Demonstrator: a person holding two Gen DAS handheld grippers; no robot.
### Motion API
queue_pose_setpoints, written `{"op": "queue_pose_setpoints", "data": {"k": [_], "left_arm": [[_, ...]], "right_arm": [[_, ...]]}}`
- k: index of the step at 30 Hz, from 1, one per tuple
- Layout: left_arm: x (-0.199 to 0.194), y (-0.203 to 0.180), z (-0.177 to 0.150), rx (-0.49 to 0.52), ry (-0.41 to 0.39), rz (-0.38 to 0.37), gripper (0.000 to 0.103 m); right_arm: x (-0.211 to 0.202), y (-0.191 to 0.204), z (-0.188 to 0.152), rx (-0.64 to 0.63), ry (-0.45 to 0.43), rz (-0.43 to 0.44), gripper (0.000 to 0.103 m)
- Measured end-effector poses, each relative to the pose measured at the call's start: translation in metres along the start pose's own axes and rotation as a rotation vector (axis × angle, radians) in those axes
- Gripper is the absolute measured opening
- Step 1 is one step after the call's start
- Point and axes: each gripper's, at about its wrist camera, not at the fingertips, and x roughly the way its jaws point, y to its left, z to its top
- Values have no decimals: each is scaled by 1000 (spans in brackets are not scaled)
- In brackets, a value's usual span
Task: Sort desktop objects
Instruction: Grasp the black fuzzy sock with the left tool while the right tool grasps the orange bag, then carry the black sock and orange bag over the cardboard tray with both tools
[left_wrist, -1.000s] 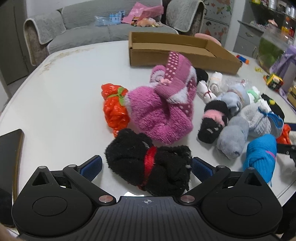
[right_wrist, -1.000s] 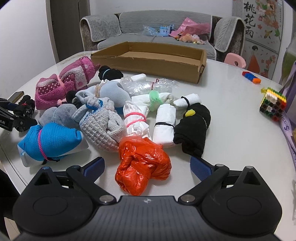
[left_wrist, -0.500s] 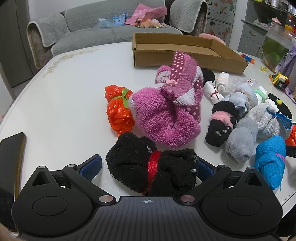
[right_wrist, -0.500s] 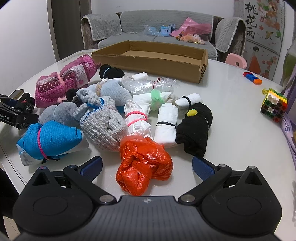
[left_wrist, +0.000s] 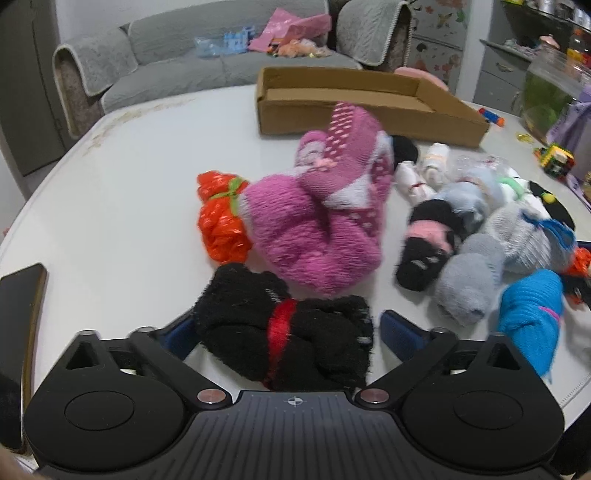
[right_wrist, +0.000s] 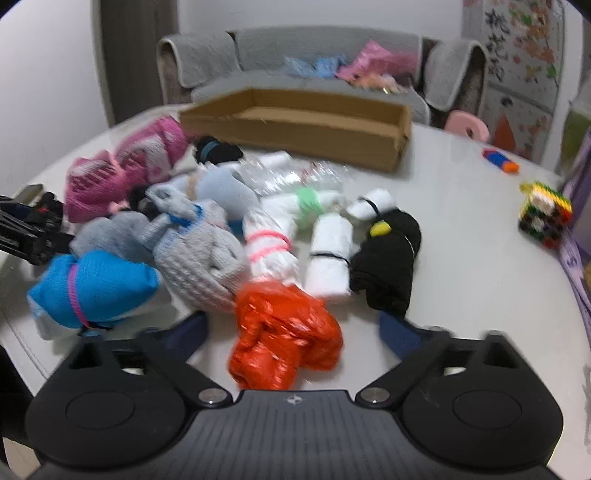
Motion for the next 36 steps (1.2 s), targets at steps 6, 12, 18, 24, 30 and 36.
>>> {"op": "queue_pose_setpoints", "data": {"k": [6, 12, 18, 24, 30, 36], "left_arm": [[-14, -21, -7, 70, -20, -11, 72], [-31, -29, -12, 98, -53, 9, 71], [-53, -17, -2, 66, -85, 24, 71], [-73, -9, 37, 66, -162, 43, 71], [-79, -12, 81, 95, -214, 62, 72], [-68, -17, 126, 114, -245, 64, 72]], "right_arm": [[-5, -7, 1, 45, -13, 34, 42], [-15, -11, 3, 84, -32, 65, 41], [-34, -21, 4, 137, -74, 82, 41], [-51, -43, 29, 187, -132, 73, 41], [-62, -60, 70, 195, -202, 79, 41], [-50, -73, 105, 187, -235, 71, 41]]}}
